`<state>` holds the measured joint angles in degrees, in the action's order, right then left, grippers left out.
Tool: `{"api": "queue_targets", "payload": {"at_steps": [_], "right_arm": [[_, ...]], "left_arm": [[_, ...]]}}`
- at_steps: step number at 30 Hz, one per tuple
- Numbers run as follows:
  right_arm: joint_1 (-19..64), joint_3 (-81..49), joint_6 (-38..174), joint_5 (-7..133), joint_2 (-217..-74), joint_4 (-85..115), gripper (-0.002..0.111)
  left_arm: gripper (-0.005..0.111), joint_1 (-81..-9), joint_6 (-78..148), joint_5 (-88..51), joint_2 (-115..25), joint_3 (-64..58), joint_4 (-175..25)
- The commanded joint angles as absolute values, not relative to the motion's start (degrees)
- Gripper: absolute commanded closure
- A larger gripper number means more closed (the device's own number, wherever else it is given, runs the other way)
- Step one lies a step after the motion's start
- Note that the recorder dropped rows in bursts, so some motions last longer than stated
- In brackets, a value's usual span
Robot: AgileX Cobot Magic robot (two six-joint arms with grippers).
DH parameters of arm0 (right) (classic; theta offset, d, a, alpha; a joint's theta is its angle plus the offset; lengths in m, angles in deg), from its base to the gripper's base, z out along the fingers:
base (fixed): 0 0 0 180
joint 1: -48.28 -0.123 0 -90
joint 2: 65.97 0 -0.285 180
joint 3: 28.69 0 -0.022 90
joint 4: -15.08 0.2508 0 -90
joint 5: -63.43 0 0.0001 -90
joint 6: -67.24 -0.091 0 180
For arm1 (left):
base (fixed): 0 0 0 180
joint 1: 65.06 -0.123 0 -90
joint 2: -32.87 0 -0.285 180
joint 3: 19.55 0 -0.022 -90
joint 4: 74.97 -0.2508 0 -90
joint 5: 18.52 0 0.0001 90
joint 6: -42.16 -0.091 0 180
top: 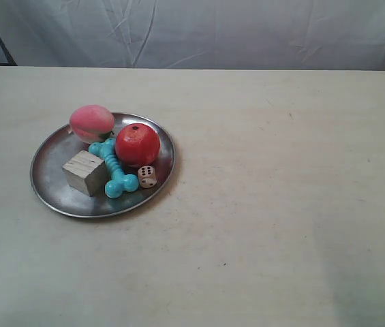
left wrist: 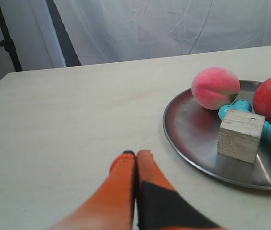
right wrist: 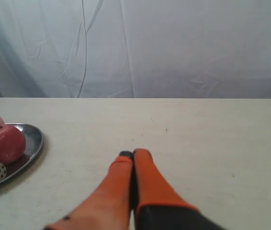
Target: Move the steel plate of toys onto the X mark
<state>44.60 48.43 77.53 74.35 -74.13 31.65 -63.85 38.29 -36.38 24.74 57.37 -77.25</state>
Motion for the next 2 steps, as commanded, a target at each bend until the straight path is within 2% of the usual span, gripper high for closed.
{"api": "queue_targets", "payload": {"at_steps": [1, 2], "right_arm": [[44.97, 48.52, 77.79, 73.57, -73.76, 31.24, 0.108], [44.97, 48.52, 77.79, 73.57, -73.76, 31.24, 0.108]], "left_arm": [[0.107, -63.94, 38.61, -35.83, 25.09, 57.66, -77.13], [0.107, -63.94, 38.61, -35.83, 25.09, 57.66, -77.13]]}}
